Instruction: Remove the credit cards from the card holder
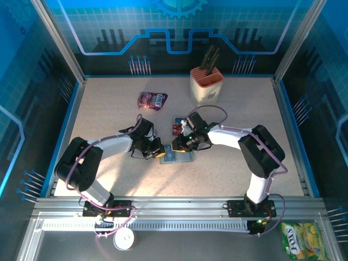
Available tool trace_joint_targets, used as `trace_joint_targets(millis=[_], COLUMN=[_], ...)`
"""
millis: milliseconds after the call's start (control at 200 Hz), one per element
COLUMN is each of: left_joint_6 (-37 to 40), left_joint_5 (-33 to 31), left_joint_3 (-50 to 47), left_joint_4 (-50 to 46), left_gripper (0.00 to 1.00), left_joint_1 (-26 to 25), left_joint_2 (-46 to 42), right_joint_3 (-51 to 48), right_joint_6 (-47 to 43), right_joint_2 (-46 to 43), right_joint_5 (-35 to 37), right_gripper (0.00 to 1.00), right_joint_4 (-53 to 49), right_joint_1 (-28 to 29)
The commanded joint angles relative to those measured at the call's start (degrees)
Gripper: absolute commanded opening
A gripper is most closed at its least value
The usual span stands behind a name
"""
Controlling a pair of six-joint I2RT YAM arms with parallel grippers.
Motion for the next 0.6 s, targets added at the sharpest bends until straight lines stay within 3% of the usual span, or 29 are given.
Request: trace_joint_targets(millis=[0, 125, 595], left_joint_6=[2.21, 3.16, 4.87], left_joint_5=[-0.70, -1.37, -3.09], left_joint_3=[0.69, 1.30, 1.82], left_joint_4=[-2.33, -3.34, -5.53], left_gripper=[0.06, 0.02, 0.00], left_joint_1=[0.45, 0.49, 0.45], left_joint_2=[1.95, 3.25, 3.88], right_joint_3=[1.88, 1.88, 3.43], right_joint_6=[0.54, 0.69, 0.71], right_joint_2=[1.25, 1.87, 4.57], right_joint_5=[-1.17, -1.09, -1.23], right_gripper=[0.30, 0.30, 0.33], right_joint_4=[-0.10, -0.27, -1.10], right_joint_1=[0.89, 1.01, 1.24])
